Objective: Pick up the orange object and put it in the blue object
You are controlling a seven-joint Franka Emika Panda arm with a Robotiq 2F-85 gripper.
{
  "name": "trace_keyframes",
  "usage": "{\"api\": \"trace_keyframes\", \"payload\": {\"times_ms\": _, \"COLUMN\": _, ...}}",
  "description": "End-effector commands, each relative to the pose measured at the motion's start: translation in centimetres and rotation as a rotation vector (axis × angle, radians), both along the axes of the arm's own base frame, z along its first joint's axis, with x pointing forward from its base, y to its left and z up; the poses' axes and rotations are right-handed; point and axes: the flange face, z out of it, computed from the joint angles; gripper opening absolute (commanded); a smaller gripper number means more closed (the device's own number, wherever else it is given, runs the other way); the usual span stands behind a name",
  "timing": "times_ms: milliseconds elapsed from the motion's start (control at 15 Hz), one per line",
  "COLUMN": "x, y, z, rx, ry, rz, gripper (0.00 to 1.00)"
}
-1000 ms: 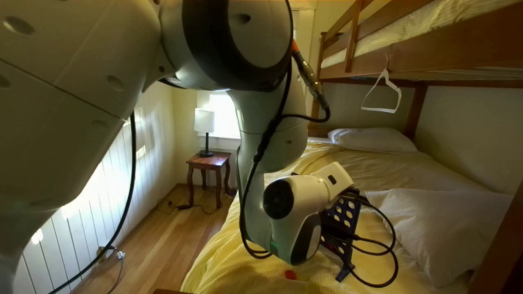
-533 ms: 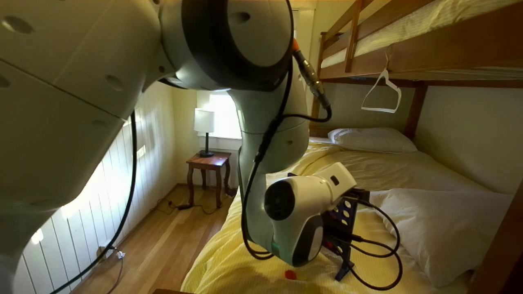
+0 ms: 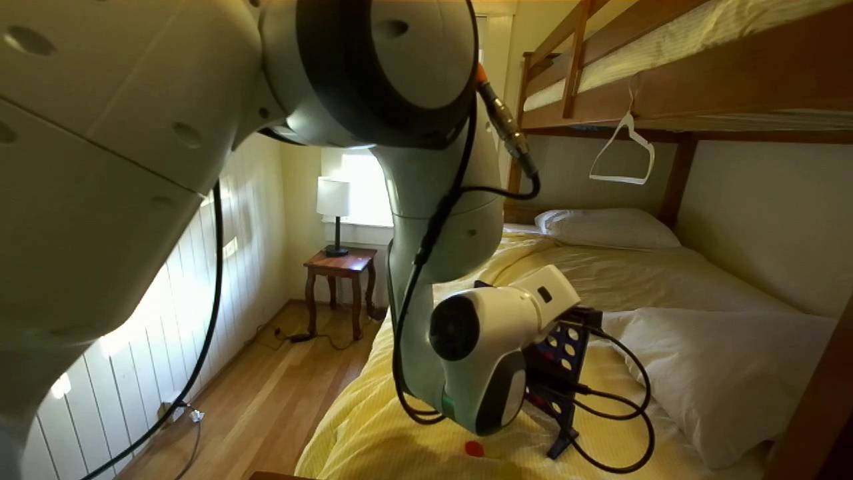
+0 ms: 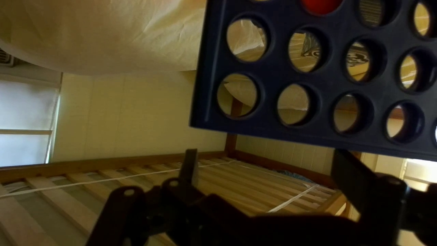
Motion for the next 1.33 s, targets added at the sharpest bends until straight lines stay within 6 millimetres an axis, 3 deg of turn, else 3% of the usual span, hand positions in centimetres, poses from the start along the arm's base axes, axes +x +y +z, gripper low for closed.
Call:
{"api": "trace_keyframes", "payload": {"times_ms": 0, "x": -0.9, "y": 0.5, "z": 0.8, "rx": 0.012, "ry": -0.032, "rz": 0.001, "gripper": 1.0}}
{"api": "trace_keyframes", "payload": {"times_ms": 200, "x": -0.9, "y": 0.7, "z": 2.4, "rx": 0.015, "ry": -0.031, "rz": 0.016, "gripper": 1.0}}
{"api": "trace_keyframes", "payload": {"times_ms": 600, "x": -5.6, "y": 1.2, "z": 3.5, "rx": 0.048, "ry": 0.042, "rz": 0.093, "gripper": 1.0}}
{"api": "trace_keyframes", "payload": {"times_ms": 867, "x": -8.2, "y": 0.5, "z": 4.1, "rx": 0.123, "ry": 0.124, "rz": 0.09, "gripper": 1.0}}
{"api": "trace_keyframes", "payload": {"times_ms": 1267, "x": -10.1, "y": 0.1, "z": 4.4, "rx": 0.225, "ry": 0.313, "rz": 0.026, "gripper": 1.0}}
